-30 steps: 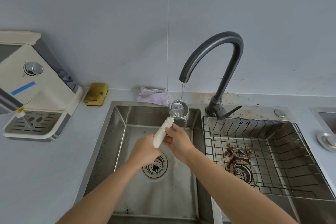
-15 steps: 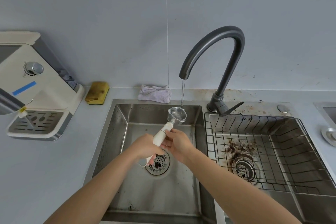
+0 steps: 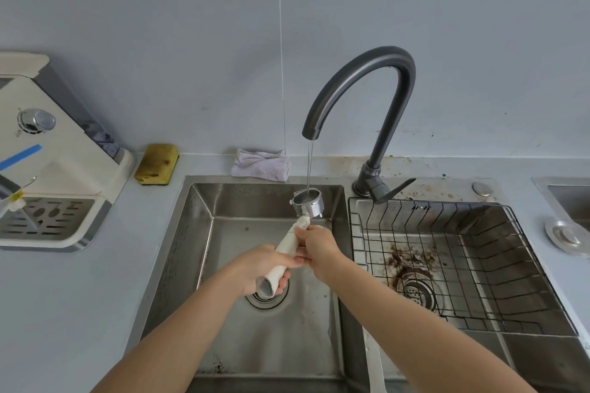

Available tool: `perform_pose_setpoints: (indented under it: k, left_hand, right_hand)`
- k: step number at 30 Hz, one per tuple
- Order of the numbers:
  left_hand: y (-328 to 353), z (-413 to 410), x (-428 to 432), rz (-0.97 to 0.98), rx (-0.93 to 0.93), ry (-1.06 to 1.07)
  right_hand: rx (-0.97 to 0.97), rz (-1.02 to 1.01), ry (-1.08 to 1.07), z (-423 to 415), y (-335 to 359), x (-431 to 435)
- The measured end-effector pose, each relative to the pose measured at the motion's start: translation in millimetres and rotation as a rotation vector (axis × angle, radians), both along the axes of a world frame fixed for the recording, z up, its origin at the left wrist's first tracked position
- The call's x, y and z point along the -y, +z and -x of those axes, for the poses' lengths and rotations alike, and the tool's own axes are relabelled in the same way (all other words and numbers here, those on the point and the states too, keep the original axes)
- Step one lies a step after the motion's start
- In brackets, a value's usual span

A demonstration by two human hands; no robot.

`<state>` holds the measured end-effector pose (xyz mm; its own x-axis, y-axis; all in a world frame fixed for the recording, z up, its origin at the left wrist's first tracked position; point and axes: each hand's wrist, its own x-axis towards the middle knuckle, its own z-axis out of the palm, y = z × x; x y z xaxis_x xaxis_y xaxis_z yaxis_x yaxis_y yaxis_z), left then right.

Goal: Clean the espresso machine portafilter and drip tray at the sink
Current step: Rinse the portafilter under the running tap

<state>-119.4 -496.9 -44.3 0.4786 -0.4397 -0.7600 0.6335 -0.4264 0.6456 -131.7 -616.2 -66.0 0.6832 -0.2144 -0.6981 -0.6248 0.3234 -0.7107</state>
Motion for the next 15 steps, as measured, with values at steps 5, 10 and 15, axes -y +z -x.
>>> perform_pose_setpoints:
  k: [5,10,15]
  left_hand:
    - [-8,8,11,0.133,-0.081,0.078]
    - [-16,19,21,0.211,-0.114,0.163]
    - [-21,26,31,0.199,0.008,0.195]
  right_hand:
    - [0.035,0.116,0.025,2,3,8]
    - [0.063,0.21,0.047,3,3,12]
    - [0.105,0.237,0.085,5,0,16]
